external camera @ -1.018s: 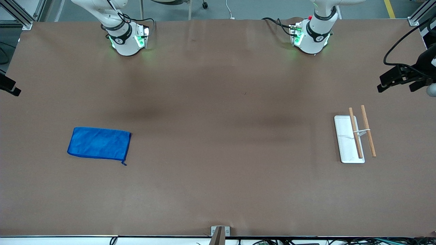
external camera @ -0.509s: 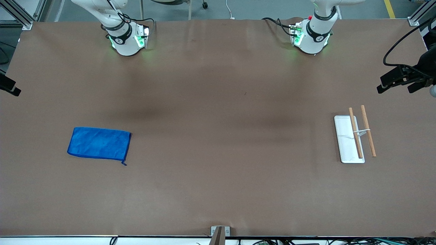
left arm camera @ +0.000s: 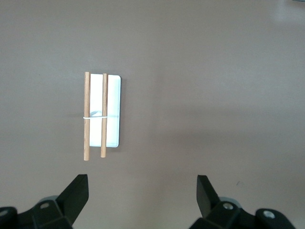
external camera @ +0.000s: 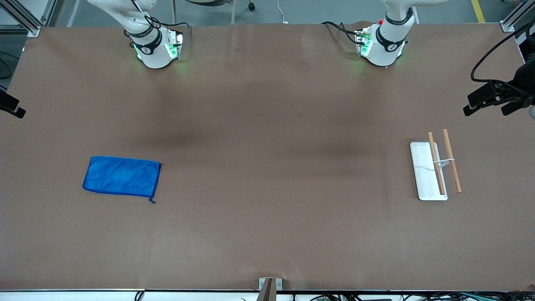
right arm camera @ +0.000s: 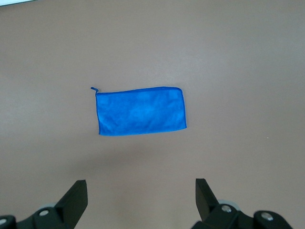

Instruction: Right arm passes towel to left arm to hang

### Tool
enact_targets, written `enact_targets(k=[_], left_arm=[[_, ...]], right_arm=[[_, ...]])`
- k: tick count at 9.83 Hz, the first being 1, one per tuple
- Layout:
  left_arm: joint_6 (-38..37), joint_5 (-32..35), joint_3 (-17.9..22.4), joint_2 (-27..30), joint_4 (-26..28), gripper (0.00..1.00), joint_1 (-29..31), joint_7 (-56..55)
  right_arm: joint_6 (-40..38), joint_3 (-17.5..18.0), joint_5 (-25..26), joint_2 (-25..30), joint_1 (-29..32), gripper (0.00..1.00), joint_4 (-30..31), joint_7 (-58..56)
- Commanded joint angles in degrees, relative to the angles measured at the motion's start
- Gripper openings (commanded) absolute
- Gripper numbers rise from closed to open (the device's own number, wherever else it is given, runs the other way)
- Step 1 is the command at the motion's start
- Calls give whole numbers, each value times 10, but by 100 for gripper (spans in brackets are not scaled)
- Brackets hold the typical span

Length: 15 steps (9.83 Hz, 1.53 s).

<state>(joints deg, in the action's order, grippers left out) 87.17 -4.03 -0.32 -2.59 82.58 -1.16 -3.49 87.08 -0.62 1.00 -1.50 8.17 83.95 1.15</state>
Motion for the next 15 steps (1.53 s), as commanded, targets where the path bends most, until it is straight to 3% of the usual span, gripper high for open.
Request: enact_targets(k=[1, 3, 4, 7, 10, 15], left_arm=[[8, 13, -1, -6, 13, 100, 4, 8], [8, 15, -1, -5, 13, 100, 4, 7], [9, 15, -1, -4, 12, 100, 5, 7], [9, 15, -2, -6, 12, 100, 5, 8], [9, 15, -2, -8, 12, 100, 5, 9], [9, 15, -2, -8, 13, 100, 4, 9]], right_arm=[[6, 2, -6, 7, 5, 100, 10, -6], [6, 1, -6, 4, 4, 100, 15, -7], [35, 2, -5, -4, 0, 100, 58, -7], [222, 2, 2, -15, -11, 100, 230, -9], [422, 1, 32, -87, -15, 100, 356, -17], [600, 0, 93, -195, 28, 100, 385, -20]])
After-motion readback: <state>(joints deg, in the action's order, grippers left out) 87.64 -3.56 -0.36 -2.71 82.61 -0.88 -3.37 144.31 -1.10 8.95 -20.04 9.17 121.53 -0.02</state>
